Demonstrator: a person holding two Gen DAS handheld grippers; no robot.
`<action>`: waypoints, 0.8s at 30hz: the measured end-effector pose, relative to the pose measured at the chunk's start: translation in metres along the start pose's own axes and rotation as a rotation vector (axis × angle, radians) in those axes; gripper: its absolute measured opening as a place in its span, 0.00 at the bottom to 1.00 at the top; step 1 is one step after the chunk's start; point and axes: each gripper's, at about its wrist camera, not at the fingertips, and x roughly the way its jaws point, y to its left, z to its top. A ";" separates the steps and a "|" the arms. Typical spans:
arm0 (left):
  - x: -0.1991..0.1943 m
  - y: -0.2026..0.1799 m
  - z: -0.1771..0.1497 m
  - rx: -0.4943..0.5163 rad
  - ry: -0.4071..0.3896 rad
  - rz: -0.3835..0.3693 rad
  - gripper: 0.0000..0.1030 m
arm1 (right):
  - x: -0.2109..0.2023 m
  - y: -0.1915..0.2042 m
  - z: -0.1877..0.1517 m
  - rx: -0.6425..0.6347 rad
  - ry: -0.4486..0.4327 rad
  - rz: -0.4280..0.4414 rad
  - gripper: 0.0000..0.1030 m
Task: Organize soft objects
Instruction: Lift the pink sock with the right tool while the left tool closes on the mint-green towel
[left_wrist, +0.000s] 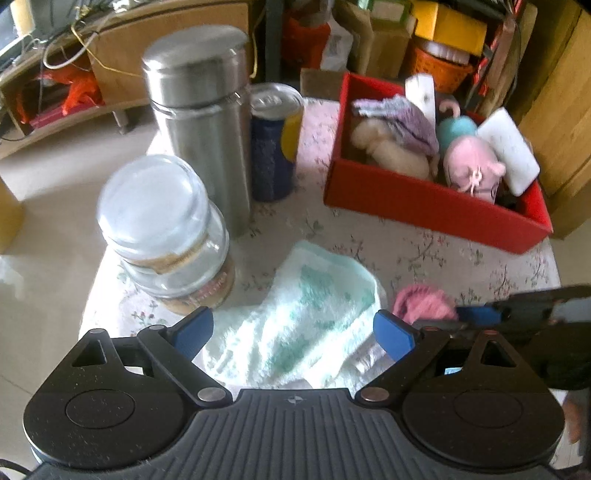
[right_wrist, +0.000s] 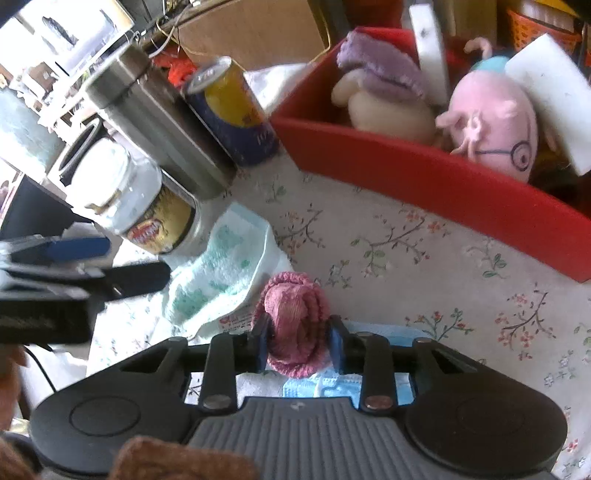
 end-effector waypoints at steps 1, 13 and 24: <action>0.002 -0.002 -0.001 0.007 0.007 0.001 0.88 | -0.002 -0.001 0.000 0.002 -0.003 0.001 0.03; 0.052 -0.032 -0.002 0.040 0.118 -0.038 0.89 | -0.039 -0.038 0.009 0.109 -0.101 -0.013 0.01; 0.073 -0.027 -0.011 -0.013 0.168 -0.004 0.70 | -0.045 -0.050 0.006 0.137 -0.101 -0.004 0.02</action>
